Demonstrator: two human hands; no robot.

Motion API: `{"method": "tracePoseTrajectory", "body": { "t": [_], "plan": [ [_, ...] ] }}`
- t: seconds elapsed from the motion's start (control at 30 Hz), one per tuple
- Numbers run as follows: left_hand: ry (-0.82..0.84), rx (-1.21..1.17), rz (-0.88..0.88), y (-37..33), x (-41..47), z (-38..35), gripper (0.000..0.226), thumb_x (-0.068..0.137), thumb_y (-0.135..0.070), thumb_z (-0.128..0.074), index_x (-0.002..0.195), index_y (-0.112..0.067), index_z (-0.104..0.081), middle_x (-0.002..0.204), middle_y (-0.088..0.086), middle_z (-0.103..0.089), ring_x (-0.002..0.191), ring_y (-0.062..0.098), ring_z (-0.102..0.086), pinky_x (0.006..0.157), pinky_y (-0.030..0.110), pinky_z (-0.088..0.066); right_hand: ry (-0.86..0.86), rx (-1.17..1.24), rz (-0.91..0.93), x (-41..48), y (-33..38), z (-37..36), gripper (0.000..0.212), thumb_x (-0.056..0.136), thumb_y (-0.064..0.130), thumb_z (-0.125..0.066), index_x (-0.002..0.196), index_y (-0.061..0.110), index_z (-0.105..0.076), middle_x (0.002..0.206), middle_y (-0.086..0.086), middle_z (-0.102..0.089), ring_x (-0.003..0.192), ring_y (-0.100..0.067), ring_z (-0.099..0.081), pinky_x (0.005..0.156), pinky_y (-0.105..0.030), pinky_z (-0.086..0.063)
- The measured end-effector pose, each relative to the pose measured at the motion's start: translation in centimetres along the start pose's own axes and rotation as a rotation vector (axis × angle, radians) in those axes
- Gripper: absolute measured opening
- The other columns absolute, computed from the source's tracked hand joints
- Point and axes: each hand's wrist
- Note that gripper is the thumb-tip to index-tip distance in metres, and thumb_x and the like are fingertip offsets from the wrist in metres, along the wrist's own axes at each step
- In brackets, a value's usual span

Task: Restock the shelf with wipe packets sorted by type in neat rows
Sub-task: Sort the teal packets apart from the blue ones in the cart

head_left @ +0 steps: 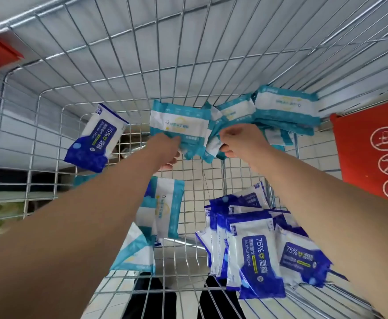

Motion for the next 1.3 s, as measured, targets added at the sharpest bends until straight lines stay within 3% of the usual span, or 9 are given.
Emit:
{"method": "tracePoseTrajectory", "body": {
  "t": [0.1,0.2,0.4,0.57,0.7,0.83,0.93,1.1,1.3],
  "plan": [
    [-0.041,0.5,-0.15,0.4,0.6,1.6,0.039,0.099,-0.044,-0.038,0.104,-0.01,-0.056,0.09,0.008,-0.063,0.078,0.02,-0.061,0.069,0.032,-0.052,-0.04,-0.145,0.097,0.1,-0.5,0.1,0.02,0.088,0.01,-0.053,0.087,-0.003,-0.067,0.085,-0.018,-0.071,0.074,-0.028,-0.07,0.076,-0.049,-0.058],
    [-0.098,0.843,-0.26,1.3,-0.4,3.7,0.037,0.096,-0.047,-0.04,0.101,-0.016,-0.058,0.088,0.003,-0.061,0.083,0.02,-0.059,0.074,0.033,-0.049,-0.003,-0.186,0.121,-1.0,-0.5,0.3,0.011,0.093,0.014,-0.058,0.093,0.01,-0.069,0.08,-0.007,-0.07,0.071,-0.02,-0.071,0.07,-0.037,-0.061],
    [-0.004,0.996,-0.308,5.6,-5.3,7.8,0.026,0.082,-0.042,-0.066,0.092,-0.018,-0.066,0.094,-0.002,-0.063,0.093,0.019,-0.06,0.083,0.038,-0.052,0.141,-0.326,0.262,-4.1,-0.4,-3.1,0.014,0.086,0.011,-0.061,0.094,0.015,-0.073,0.087,-0.001,-0.071,0.08,-0.016,-0.069,0.081,-0.032,-0.057],
    [0.142,1.038,-0.259,9.5,-6.4,8.3,0.065,0.067,-0.055,-0.078,0.119,-0.022,-0.057,0.114,-0.002,-0.06,0.103,0.02,-0.057,0.089,0.035,-0.048,0.271,-0.569,0.285,-4.2,-2.0,-8.4,0.044,0.086,0.018,-0.066,0.129,0.012,-0.056,0.13,-0.005,-0.056,0.116,-0.02,-0.054,0.087,-0.022,-0.039],
    [0.125,1.207,-0.309,11.1,-6.5,8.3,0.054,0.063,-0.055,-0.079,0.1,-0.024,-0.054,0.097,-0.004,-0.057,0.093,0.019,-0.055,0.078,0.033,-0.047,0.295,-0.649,0.266,-4.1,-3.5,-11.0,0.053,0.084,0.022,-0.068,0.133,0.011,-0.049,0.133,-0.007,-0.051,0.123,-0.025,-0.049,0.091,-0.027,-0.04],
    [0.215,1.057,-0.264,12.4,-6.7,8.5,0.036,0.074,-0.037,-0.077,0.091,-0.021,-0.05,0.095,-0.002,-0.056,0.09,0.02,-0.055,0.072,0.029,-0.037,0.32,-0.638,0.231,-4.7,-2.8,-11.1,0.028,0.087,0.014,-0.065,0.113,0.003,-0.059,0.111,-0.012,-0.054,0.104,-0.03,-0.059,0.072,-0.03,-0.049],
    [0.228,0.9,-0.238,11.6,-7.3,9.6,0.038,0.08,-0.027,-0.074,0.112,-0.018,-0.055,0.115,0.002,-0.062,0.101,0.022,-0.057,0.082,0.029,-0.041,0.32,-0.384,0.119,-5.0,-1.6,-9.2,0.014,0.089,0.003,-0.061,0.102,0.004,-0.057,0.099,-0.013,-0.055,0.074,-0.024,-0.063,0.047,-0.025,-0.056],
    [0.127,0.639,-0.273,6.9,-8.3,12.0,0.036,0.089,-0.029,-0.066,0.122,-0.017,-0.055,0.111,-0.003,-0.062,0.091,0.011,-0.052,0.076,0.02,-0.036,0.101,-0.341,0.199,-4.3,0.9,-3.6,0.007,0.092,0.01,-0.056,0.099,0.01,-0.055,0.1,-0.012,-0.06,0.081,-0.028,-0.066,0.064,-0.043,-0.06],
    [-0.114,0.102,-0.294,1.1,-7.4,9.4,0.024,0.092,-0.024,-0.063,0.113,-0.013,-0.061,0.105,0.001,-0.065,0.091,0.016,-0.06,0.075,0.022,-0.045,-0.226,0.097,0.05,-1.8,1.9,2.3,0.01,0.092,0.006,-0.054,0.101,0.002,-0.052,0.109,-0.016,-0.058,0.09,-0.03,-0.066,0.056,-0.028,-0.059]
  ]
}}
Point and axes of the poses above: each hand's wrist, its own x-axis towards the middle knuckle, its own z-axis out of the back of the hand, y = z × x
